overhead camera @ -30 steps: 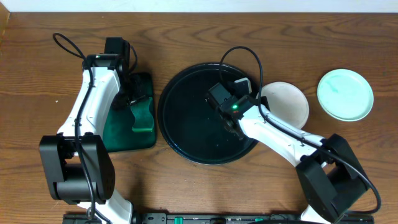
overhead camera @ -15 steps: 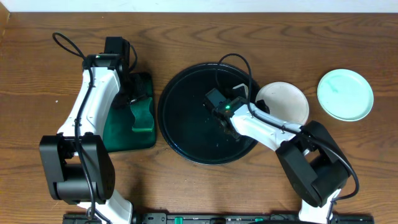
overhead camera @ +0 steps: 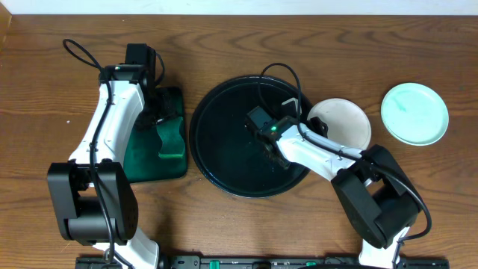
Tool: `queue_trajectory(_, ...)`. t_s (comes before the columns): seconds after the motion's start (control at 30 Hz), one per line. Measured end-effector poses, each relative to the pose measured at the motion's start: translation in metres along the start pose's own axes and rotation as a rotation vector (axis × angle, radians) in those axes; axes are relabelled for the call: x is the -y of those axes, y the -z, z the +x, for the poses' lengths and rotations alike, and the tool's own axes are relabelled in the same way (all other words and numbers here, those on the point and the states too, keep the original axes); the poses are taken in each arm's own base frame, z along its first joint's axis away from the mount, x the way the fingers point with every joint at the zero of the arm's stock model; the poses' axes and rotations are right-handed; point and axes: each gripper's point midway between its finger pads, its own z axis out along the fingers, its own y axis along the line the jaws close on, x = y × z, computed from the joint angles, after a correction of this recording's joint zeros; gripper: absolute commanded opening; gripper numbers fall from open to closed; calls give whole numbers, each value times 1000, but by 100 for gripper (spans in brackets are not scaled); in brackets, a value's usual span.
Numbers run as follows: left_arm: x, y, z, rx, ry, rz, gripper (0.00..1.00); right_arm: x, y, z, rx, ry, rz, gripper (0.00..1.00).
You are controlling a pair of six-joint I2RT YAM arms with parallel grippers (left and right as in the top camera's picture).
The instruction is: Clean dirty plates on tray and stack at the side
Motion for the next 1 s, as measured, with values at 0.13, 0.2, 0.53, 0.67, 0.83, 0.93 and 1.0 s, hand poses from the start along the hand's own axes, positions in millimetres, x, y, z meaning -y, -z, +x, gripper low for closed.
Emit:
queue_trajectory(0.13,1,0,-2,8,0,3,58,6,-4,3,-17,5,14,77)
queue_trajectory(0.2,1,0,-3,11,0,5,58,9,-7,4,-27,4,19,76)
queue_trajectory(0.53,2,0,-4,17,0,8,58,12,-12,6,-45,6,30,76)
queue_trajectory(0.67,2,0,-4,17,0,8,58,11,-13,6,-43,2,29,76)
queue_trajectory(0.83,2,0,-4,17,0,8,58,7,-19,8,-55,7,29,76)
queue_trajectory(0.93,2,0,-4,17,0,8,58,7,-27,12,-76,10,39,76)
queue_trajectory(1.0,2,0,-4,17,0,8,58,7,-28,12,-72,11,46,76)
